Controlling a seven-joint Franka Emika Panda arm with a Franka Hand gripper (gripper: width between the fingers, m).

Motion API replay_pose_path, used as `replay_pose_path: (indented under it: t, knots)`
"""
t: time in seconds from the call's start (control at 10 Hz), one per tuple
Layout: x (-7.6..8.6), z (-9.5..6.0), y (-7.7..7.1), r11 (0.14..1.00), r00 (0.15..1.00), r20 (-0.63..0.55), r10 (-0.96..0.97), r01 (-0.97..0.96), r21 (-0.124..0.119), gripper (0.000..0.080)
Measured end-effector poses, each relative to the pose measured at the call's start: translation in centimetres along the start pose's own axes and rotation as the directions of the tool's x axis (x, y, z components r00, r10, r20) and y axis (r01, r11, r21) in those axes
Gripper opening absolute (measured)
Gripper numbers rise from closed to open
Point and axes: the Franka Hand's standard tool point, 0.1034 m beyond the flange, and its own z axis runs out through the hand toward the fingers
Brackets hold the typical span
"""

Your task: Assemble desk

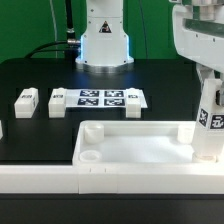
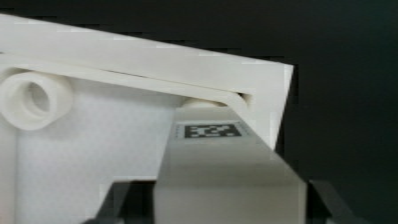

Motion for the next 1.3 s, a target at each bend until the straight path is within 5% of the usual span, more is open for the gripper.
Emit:
replay_pose_path:
  t: [0.2,0.3,0.4,0.5,0.7,1.0,1.1,1.3]
  knots:
    - [-0.3,0.1,0.0,0.999,0.999,0.003,0.047,-0.047,0.000,0.0291]
    - [-0.3,0.1,0.0,1.000,1.000,0.003,0.006,-0.006,0.000,0.0480]
    - [-0.3,0.1,0.0,1.000,1.000,0.002,-0.023,0.023,-0.001,0.0480]
    - [-0.4,0.1,0.0,0.983,0.983,0.001,-0.186,0.186,-0.001,0.0609]
    - [-0.4,-0.2,0.1,0.869,0.869,0.002,-0.495,0.495,0.002,0.0647]
    - [-0.3,-0.1,0.2,0.730,0.730,0.002,-0.684,0.684,0.001,0.0649]
    - [-0.3,-0.1,0.2,0.662,0.662,0.002,-0.750,0.750,0.001,0.0649]
    - [0.7,0.1,0.2,0.310,0.310,0.004,-0.951,0.951,-0.003,0.0649]
